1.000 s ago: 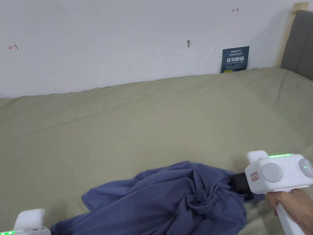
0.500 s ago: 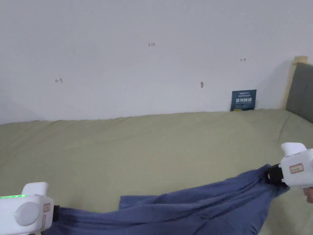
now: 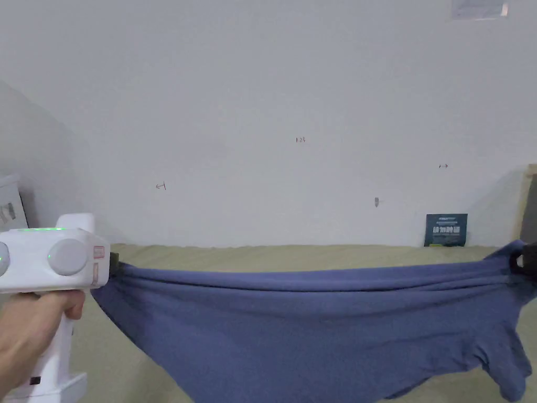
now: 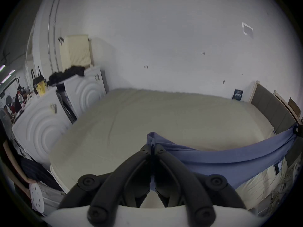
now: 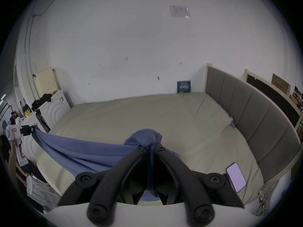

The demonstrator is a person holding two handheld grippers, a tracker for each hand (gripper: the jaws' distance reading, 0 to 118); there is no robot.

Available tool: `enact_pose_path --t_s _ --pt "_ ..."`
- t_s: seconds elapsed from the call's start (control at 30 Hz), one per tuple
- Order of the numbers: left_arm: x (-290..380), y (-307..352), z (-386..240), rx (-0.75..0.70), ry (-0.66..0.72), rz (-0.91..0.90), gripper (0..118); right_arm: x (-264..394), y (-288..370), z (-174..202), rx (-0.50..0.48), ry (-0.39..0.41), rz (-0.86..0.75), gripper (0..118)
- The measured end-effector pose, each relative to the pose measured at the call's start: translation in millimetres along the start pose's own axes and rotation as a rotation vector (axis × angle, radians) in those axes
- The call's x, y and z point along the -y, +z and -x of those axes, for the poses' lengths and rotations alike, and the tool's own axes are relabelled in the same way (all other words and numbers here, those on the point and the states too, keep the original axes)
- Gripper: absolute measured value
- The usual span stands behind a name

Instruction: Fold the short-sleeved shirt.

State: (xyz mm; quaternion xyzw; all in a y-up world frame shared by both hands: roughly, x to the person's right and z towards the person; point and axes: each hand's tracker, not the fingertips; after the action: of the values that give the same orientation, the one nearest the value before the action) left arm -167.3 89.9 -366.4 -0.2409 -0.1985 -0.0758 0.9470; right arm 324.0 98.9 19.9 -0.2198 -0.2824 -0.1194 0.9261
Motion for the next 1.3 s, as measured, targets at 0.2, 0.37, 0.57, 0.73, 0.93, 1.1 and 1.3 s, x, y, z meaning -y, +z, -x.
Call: enact_pose_path --t_s 0.2,0.37,0.57,0.73,0.93,1.1,1.3 --pt "-35 19 -9 -0.045 -0.006 -0.07 0 -36 24 0 0.016 0.01 -0.062 7" --pt "-63 18 -20 -0.068 -0.005 -0.111 0 -59 22 9 0.056 0.044 -0.092 7" --pt "-87 -1 -31 -0.085 0.008 -0.145 0 -82 -3 9 0.089 0.035 -0.138 7" --pt "-107 -37 -46 -0.105 0.022 -0.175 0 -106 -43 12 0.126 0.022 -0.204 7" --pt "-133 -82 -65 -0.146 0.037 -0.206 0 -141 -100 17 0.152 0.05 -0.23 7" --pt "-154 -126 -78 -0.155 0.058 -0.209 0 -167 -151 20 0.177 0.073 -0.222 7" --pt "-165 -180 -91 -0.195 0.053 -0.202 0 -175 -219 23 0.185 0.079 -0.203 7"
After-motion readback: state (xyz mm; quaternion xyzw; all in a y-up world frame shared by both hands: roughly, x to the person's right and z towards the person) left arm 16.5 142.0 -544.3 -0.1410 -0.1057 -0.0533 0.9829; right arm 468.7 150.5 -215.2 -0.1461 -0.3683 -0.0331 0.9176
